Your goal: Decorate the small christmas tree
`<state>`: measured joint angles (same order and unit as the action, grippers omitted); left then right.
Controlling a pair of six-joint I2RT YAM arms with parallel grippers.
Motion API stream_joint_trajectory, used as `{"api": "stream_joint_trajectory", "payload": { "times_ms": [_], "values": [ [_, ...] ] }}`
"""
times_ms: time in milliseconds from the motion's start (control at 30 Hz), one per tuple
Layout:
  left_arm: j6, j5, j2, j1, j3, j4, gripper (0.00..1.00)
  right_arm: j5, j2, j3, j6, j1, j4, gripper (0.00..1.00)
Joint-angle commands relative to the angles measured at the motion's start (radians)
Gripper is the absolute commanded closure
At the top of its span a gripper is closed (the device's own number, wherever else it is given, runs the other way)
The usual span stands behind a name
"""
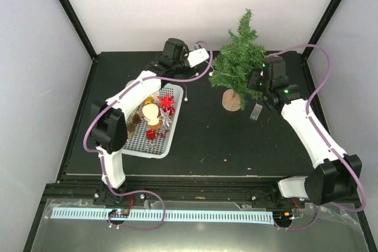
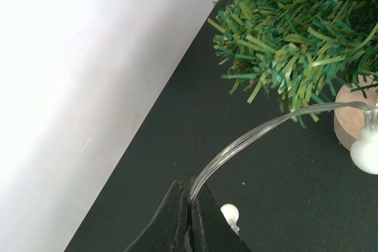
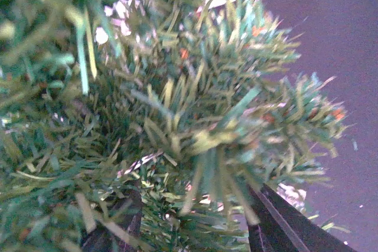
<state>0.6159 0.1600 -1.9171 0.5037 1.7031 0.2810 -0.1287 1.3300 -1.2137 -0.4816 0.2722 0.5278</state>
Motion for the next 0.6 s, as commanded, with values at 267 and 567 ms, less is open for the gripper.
{"api": "stream_joint_trajectory", "payload": {
  "times_ms": [267,567],
  "values": [
    [-0.029,-0.001,0.051,0.013,0.034,-0.008,0.99,-0.131,0.082,-0.132,0.057,-0.048,0.016,0.51],
    [-0.030,-0.008,0.054,0.014,0.035,-0.006,0.98,-0.089,0.139,-0.195,0.051,-0.119,-0.014,0.51]
  ]
}}
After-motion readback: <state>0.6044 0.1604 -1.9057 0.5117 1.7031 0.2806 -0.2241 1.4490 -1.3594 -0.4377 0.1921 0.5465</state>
